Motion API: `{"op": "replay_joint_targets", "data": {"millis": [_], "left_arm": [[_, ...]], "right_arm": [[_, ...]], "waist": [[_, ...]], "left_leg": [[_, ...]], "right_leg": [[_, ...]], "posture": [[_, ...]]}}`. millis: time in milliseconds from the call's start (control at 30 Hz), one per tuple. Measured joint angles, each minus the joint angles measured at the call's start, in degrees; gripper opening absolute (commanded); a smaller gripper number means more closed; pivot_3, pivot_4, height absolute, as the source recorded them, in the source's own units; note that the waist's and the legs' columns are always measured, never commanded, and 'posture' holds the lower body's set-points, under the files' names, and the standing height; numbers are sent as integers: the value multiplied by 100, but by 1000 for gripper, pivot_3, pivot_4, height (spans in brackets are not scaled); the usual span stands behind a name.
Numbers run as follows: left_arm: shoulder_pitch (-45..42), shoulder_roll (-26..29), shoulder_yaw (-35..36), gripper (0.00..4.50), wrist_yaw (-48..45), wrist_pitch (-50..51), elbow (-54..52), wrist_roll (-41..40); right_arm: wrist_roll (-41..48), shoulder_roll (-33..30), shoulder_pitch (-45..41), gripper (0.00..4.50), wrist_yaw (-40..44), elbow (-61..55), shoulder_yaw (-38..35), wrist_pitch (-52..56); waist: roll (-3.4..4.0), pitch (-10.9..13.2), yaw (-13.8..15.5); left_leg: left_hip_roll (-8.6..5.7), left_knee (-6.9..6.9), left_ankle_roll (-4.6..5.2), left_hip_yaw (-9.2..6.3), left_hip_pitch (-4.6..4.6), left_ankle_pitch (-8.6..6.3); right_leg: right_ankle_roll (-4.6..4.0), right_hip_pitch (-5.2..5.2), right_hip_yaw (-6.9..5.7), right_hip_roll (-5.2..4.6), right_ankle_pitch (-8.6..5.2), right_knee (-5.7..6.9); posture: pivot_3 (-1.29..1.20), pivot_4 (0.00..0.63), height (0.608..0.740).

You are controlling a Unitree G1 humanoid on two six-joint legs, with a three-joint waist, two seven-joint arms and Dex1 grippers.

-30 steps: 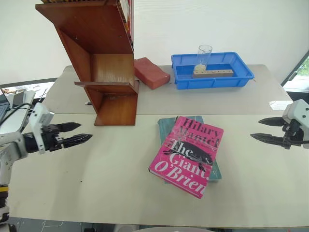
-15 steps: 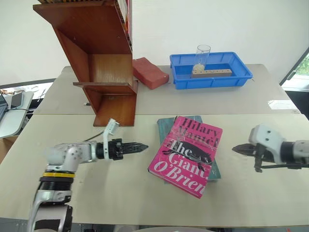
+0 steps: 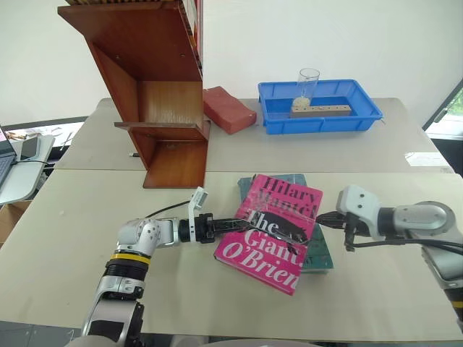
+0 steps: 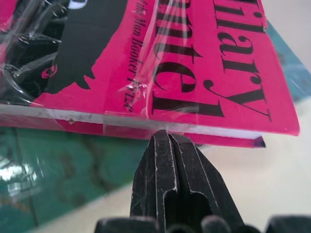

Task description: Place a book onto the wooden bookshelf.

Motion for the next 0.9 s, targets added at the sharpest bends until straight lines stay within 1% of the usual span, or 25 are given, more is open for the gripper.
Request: {"op": "replay_joint_targets", "data": {"millis": [233, 267, 300, 467, 500, 533, 633, 733, 767, 833, 900], "left_arm": [[329, -145, 237, 4500, 218, 117, -387, -140], [411, -189, 288, 3956, 276, 118, -475, -161], [454, -227, 308, 3694, 333, 122, -501, -181], [603, -347, 396, 1418, 556, 140, -602, -228], [618, -353, 440, 1074, 587, 170, -672, -270], [646, -353, 497, 828, 614, 205, -814, -359], [650, -200, 621, 769, 712, 205, -1386, -468], [582, 233, 776, 767, 708, -88, -1980, -458], [443, 462, 804, 766, 691, -280, -2201, -419], [105, 707, 845, 766, 648, -645, -2496, -306], [-190, 899, 708, 766, 468, -1072, -2814, -126]], "right_arm": [[-47, 168, -192, 62, 20, 1, 256, -57], [-48, 185, -217, 0, 20, 6, 267, -57], [-48, 190, -232, 0, 19, 8, 267, -57], [-41, 209, -367, 0, 21, 8, 260, -56], [-28, 208, -371, 0, 22, -12, 248, -55], [-17, 203, -370, 0, 24, -43, 229, -51], [148, -3, -298, 0, 34, -211, -65, 69], [387, -457, 160, 0, 101, -356, -936, 252], [444, -635, 384, 0, 153, -367, -1329, 343], [537, -795, 585, 0, 213, -370, -1806, 417], [685, -839, 713, 0, 268, -453, -2148, 508]], "waist": [[1, 0, -3], [1, 0, -6], [1, 0, -3], [1, 1, -8], [1, 1, -7], [1, 1, -8], [3, 5, -1], [0, 11, 20], [0, 15, 31], [0, 16, 24], [1, 15, 10]], "left_leg": [[-1, -2, -1, -5, -3, 0], [-1, -3, -1, -5, -2, 0], [-1, -3, -1, -6, -2, 0], [-1, -4, -1, -9, -2, 0], [-1, -4, -1, -10, -3, 0], [-1, -5, -1, -10, -5, 0], [-2, -5, -2, -10, -8, 1], [-2, -8, -3, -13, -9, 1], [-2, -8, -5, -13, -10, 2], [-2, -8, -7, -12, -7, 3], [-2, -10, -7, -11, -5, 3]], "right_leg": [[-3, 11, -1, 0, 4, -24], [-3, 12, -1, -1, 4, -25], [-2, 13, -1, -1, 5, -25], [0, 13, -2, 0, 5, -27], [0, 13, -3, 0, 5, -28], [0, 12, -3, 0, 5, -30], [1, 15, -3, -1, 8, -36], [0, 22, -4, -1, 9, -47], [1, 23, -5, -1, 10, -49], [7, 30, -4, -1, 13, -58], [10, 39, -2, -2, 14, -69]], "posture": [[0, 150, 649], [0, 150, 649], [0, 150, 649], [0, 150, 649], [0, 150, 649], [0, 150, 649], [0, 150, 649], [0, 150, 649], [0, 150, 649], [0, 150, 649], [0, 150, 649]]}}
